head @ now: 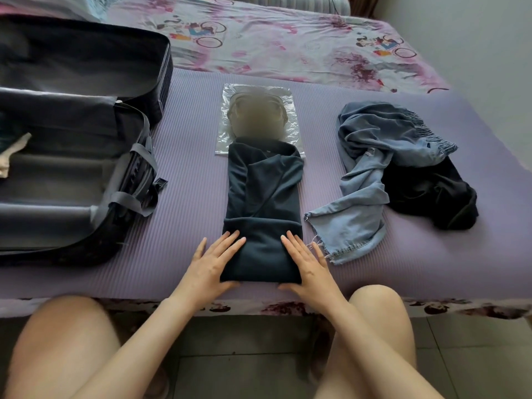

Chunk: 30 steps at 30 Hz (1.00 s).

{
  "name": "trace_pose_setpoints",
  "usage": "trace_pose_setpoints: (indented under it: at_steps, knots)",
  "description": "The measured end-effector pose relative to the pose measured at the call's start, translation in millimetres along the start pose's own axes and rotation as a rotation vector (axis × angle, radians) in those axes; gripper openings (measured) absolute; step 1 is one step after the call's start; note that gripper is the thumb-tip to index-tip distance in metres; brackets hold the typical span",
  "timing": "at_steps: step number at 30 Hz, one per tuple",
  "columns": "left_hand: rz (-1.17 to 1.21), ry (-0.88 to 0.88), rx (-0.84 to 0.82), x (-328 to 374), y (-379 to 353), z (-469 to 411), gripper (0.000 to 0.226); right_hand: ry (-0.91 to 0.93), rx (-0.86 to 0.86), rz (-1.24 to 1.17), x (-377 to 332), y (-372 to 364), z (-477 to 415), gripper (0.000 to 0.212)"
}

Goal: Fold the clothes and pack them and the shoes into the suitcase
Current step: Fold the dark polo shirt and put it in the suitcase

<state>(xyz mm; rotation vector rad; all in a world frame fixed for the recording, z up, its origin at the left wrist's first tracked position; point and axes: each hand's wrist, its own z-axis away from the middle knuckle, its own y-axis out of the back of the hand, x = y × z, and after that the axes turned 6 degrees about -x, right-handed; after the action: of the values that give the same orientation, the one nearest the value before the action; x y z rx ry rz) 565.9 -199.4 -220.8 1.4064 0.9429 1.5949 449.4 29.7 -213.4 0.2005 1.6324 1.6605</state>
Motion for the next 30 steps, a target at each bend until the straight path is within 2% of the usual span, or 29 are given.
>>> trace_pose_setpoints:
  at_steps: [3, 8, 10, 14, 18, 22, 26, 30]
  knots:
    - [0.01, -0.049, 0.091, -6, -4, 4, 0.087, 0.056, 0.078, -0.059, 8, -2, 0, 0.1]
    - [0.033, -0.136, 0.286, -10, -1, 4, 0.051, 0.14, 0.242, -0.024, 10, 3, 1, 0.06]
    - [0.067, -0.144, 0.36, -11, 5, -1, 0.046, 0.14, 0.316, -0.079, 7, 10, -2, 0.049]
    - [0.271, -0.124, 0.474, -7, 29, -21, 0.045, 0.122, 0.494, -0.191, -3, 40, -15, 0.048]
    - [0.511, 0.025, 0.524, 6, 67, -57, 0.047, 0.018, 0.532, -0.383, -11, 74, -47, 0.039]
    - [0.562, 0.199, 0.539, 10, 97, -109, 0.043, -0.116, 0.586, -0.523, -10, 100, -98, 0.043]
    - [0.485, 0.353, 0.594, 3, 111, -171, 0.047, -0.279, 0.614, -0.516, -2, 118, -160, 0.045]
    - [0.447, 0.495, 0.56, -13, 107, -225, 0.045, -0.446, 0.613, -0.391, 15, 118, -214, 0.048]
